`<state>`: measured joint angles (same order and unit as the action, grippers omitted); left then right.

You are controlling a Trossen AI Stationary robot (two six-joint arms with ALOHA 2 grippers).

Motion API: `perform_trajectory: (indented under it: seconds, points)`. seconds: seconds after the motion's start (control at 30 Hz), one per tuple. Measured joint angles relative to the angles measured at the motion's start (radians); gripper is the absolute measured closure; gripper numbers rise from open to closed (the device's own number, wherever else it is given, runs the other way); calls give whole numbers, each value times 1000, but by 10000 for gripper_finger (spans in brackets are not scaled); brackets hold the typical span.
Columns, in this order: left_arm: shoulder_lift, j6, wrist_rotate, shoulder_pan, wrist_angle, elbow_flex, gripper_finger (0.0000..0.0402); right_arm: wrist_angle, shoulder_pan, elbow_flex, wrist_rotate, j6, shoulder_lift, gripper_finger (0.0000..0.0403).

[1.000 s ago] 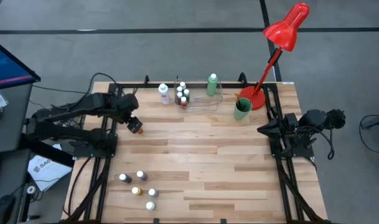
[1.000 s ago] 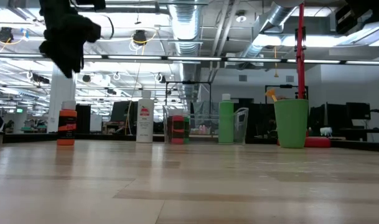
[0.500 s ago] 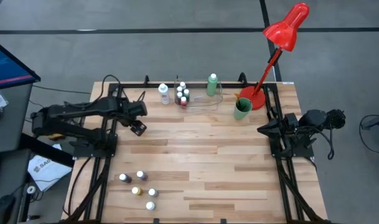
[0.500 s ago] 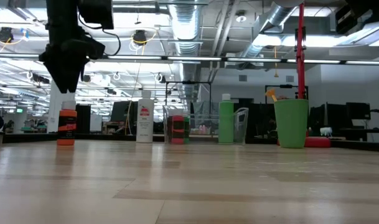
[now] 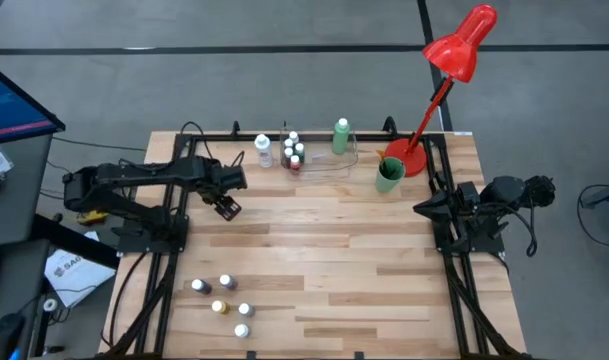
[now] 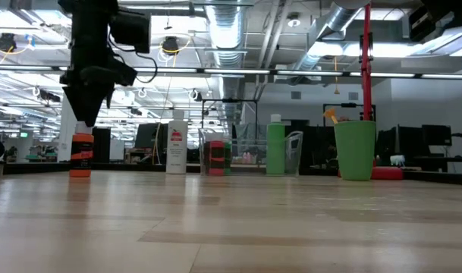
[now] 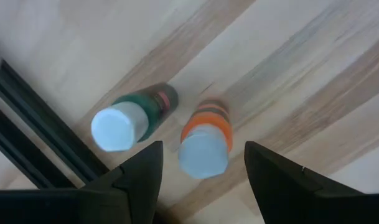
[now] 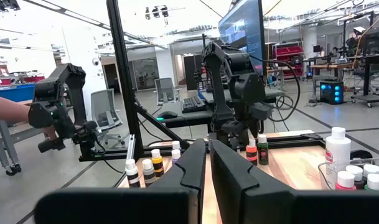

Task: Pick & Place Paint Supplies
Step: Put the small orange paint bottle into the transparent bin

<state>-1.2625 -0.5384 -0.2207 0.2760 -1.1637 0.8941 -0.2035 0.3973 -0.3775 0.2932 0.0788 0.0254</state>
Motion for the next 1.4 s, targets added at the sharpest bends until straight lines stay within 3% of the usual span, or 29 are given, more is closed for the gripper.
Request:
perform_trajectory:
  seconds: [0.37,0.8,1.07,1.4]
  points:
    - [-62,81,22,28,18,0,192,0,0,0,0,0,0,381]
    - [-59,92,68,40,19,-24,260,0,0,0,0,0,0,381]
    - [-42,63,99,40,24,-54,299,0,0,0,0,0,0,381]
    - [-2,-19,162,40,18,4,306,0,0,0,0,0,0,381]
